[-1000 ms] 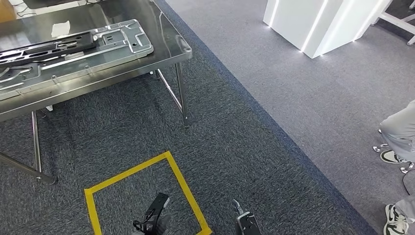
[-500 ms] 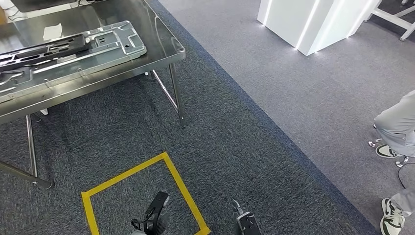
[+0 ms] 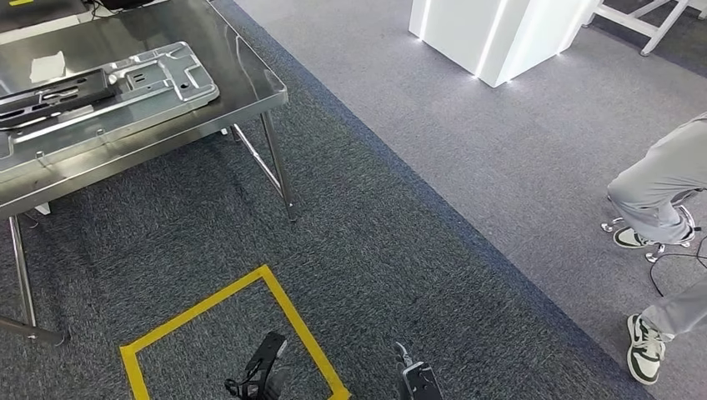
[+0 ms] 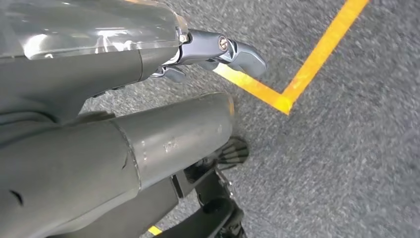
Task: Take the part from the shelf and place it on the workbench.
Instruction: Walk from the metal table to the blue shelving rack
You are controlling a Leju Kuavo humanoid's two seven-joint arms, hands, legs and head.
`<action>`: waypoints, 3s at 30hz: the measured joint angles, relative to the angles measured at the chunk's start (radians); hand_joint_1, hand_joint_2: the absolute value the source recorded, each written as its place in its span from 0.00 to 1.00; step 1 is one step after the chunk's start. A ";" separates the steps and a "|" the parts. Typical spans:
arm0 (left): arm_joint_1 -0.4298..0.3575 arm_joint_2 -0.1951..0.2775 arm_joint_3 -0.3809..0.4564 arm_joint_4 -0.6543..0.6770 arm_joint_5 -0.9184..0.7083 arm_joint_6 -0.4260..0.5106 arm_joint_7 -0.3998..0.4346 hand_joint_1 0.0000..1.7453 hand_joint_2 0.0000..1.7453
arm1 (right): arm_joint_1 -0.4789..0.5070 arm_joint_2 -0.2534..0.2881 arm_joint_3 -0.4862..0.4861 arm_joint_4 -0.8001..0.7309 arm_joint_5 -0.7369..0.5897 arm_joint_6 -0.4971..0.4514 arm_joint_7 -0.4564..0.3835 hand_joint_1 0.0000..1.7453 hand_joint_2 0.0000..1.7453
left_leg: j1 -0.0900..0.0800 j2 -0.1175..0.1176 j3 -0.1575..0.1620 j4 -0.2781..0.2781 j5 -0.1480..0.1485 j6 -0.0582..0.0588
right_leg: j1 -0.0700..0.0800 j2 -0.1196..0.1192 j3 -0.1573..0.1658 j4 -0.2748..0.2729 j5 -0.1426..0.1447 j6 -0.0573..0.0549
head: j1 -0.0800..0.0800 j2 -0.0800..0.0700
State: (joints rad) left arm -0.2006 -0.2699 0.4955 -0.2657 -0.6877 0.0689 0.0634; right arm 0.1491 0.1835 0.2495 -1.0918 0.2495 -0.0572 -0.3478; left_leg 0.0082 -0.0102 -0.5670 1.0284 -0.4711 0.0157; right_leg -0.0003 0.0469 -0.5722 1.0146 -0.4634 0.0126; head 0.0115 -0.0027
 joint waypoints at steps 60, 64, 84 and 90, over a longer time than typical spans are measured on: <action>-0.001 0.000 0.005 0.000 0.026 -0.010 0.012 0.00 0.00 | -0.029 0.004 -0.003 0.047 -0.004 0.002 -0.001 0.00 0.00 | 0.003 -0.005 0.009 -0.009 -0.030 -0.004 | -0.001 -0.003 -0.007 0.003 -0.001 0.004 | 0.000 0.000; -0.001 -0.002 0.007 0.000 0.029 -0.010 0.018 0.00 0.00 | -0.032 0.003 -0.004 0.048 -0.004 0.005 0.000 0.00 0.00 | 0.005 0.005 0.049 -0.019 -0.032 0.024 | -0.006 -0.021 -0.033 0.079 -0.019 0.024 | 0.005 0.000; -0.005 -0.004 0.016 0.001 0.049 -0.008 0.011 0.00 0.00 | -0.041 0.006 -0.004 0.070 -0.004 0.008 0.001 0.00 0.00 | 0.005 0.019 -0.039 0.205 -0.256 -0.029 | 0.002 -0.012 0.025 -0.030 0.020 -0.038 | -0.001 0.000; 0.003 -0.007 0.050 0.001 0.115 0.040 -0.044 0.01 0.00 | -0.041 0.006 -0.003 0.076 -0.004 0.006 0.001 0.00 0.00 | -0.005 -0.011 -0.073 0.008 0.062 -0.002 | 0.007 0.022 0.075 -0.006 -0.058 -0.015 | 0.001 0.000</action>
State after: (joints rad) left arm -0.1979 -0.2765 0.5454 -0.2643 -0.5727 0.1092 0.0194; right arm 0.1082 0.1896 0.2467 -1.0154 0.2454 -0.0510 -0.3466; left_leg 0.0035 -0.0217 -0.6399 1.0362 -0.4093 0.0141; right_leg 0.0071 0.0686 -0.4976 1.0084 -0.5211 -0.0024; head 0.0122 -0.0026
